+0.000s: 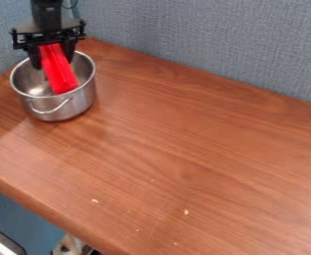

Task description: Put the red object in the metal pot

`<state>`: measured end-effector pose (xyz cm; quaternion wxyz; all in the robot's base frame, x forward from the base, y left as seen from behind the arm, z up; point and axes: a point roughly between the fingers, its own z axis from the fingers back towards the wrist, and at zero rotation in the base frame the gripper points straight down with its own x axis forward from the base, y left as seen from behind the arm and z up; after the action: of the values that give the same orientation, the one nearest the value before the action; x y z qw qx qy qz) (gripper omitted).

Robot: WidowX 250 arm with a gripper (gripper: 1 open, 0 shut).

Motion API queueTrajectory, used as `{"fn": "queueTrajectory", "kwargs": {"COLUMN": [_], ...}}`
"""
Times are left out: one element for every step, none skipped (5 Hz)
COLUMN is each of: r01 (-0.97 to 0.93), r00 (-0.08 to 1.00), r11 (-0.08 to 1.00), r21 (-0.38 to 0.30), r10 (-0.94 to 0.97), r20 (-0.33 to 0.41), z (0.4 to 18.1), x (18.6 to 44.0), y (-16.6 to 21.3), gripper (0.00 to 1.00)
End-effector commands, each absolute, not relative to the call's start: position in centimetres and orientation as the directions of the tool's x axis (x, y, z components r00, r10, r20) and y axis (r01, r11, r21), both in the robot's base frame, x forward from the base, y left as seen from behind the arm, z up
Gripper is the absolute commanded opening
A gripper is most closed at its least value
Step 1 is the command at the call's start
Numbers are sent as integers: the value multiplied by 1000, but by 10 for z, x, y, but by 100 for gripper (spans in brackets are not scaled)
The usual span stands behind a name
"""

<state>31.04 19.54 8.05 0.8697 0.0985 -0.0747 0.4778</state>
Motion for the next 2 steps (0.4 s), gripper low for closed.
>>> {"fn": "queueTrajectory", "kwargs": {"r01": [-825,-811], "r00": [554,573], "r11": [562,581], "r21": [60,63], "r10": [782,769], "r20": [286,282], "z": [114,113], "x": [318,322], "y": [204,213], "gripper": [0,0]}}
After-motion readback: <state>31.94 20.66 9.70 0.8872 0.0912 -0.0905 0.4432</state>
